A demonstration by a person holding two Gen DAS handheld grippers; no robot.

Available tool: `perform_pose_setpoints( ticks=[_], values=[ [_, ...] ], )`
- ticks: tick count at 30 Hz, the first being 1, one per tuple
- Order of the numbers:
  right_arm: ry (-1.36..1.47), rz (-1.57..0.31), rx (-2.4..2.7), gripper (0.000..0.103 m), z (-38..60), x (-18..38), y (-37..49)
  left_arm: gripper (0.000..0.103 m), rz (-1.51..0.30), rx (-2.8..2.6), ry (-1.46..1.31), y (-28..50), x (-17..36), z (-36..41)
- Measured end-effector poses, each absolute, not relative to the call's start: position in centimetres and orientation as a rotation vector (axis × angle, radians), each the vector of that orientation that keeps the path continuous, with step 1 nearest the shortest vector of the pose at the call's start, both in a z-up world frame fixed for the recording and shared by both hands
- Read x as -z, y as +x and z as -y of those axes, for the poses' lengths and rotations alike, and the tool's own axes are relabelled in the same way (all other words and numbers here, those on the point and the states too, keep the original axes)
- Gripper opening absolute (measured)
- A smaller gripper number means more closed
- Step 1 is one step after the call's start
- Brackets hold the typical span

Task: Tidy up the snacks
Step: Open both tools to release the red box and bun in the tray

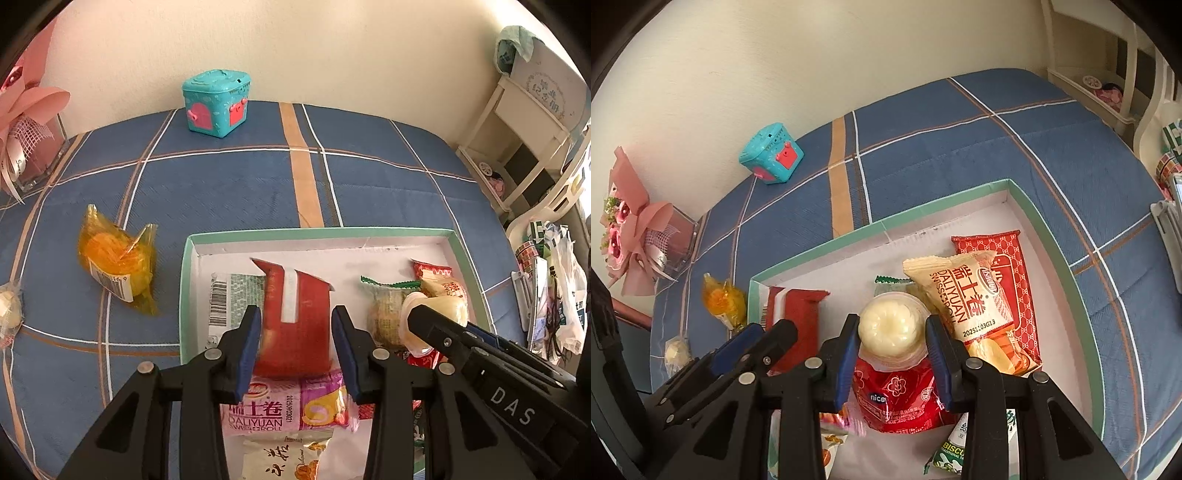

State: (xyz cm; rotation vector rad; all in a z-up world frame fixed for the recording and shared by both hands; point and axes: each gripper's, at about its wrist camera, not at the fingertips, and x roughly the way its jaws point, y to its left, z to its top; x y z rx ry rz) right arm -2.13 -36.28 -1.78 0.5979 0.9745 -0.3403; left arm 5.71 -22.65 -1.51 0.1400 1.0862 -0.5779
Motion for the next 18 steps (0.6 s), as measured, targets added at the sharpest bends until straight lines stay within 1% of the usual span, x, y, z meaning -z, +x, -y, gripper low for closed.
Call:
perform_pose_setpoints(
  ticks=[7,9,11,18],
  values=[
    [0.601,-0.993,0.346,0.039,36.3,2.1,-2.2,0.042,-1.114,0.581,0.102,5.9,1.2,21.8],
    [0.599,-0.990,0.347,0.040,36.2,2.1,-2.2,0.043,-1.126,0.565,0.105,6.0,1.2,21.5],
    [0.601,-0.982,0.340,0.040,36.2,1.8,-2.3,0.046,-1.144,0.532,0.110,6.2,1.2,21.0],
    [0.572,-0.998,0.346,0.039,35.5,1.5,-2.3,0.049,-1.174,0.469,0.077,6.6,1.4,18.9]
  ],
)
